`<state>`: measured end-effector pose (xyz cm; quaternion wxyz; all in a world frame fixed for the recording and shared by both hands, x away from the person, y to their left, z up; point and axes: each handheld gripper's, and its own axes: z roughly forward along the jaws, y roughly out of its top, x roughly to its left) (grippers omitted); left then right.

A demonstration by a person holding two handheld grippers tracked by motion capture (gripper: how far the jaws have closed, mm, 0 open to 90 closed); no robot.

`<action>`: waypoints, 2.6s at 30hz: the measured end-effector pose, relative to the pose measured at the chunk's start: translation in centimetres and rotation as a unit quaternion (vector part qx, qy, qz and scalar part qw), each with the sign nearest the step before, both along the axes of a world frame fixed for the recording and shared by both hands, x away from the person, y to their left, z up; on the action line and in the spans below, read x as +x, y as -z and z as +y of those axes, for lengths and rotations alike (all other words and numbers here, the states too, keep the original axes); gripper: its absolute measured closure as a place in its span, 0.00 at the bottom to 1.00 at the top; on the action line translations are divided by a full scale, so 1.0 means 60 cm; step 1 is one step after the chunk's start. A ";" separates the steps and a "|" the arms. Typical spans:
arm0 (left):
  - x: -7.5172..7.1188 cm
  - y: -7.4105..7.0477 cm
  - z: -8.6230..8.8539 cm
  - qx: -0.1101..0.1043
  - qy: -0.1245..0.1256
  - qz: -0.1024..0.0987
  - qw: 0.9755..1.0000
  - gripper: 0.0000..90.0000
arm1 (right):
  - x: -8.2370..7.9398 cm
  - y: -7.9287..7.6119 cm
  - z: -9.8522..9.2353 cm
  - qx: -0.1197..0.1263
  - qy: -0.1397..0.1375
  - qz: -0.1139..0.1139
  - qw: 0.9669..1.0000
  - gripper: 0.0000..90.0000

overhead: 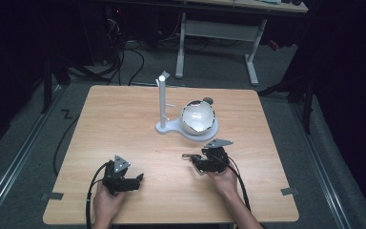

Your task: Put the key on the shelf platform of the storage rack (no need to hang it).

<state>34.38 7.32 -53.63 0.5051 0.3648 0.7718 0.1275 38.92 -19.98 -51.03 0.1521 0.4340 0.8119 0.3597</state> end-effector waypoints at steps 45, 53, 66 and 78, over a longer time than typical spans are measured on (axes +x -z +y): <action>0.001 0.000 0.001 0.002 0.000 -0.003 1.000 0.18 | 0.016 0.008 0.023 -0.048 -0.024 0.014 0.998 0.83; 0.001 0.001 0.002 0.003 0.002 -0.004 1.000 0.18 | 0.009 0.003 0.018 -0.041 -0.031 -0.004 0.999 0.83; 0.001 0.001 0.002 0.003 0.001 -0.004 1.000 0.18 | -0.012 -0.057 -0.031 0.015 -0.018 -0.040 0.999 0.83; 0.001 0.001 0.002 0.003 0.002 -0.004 1.000 0.18 | -0.031 -0.107 -0.074 0.027 -0.007 -0.060 0.998 0.83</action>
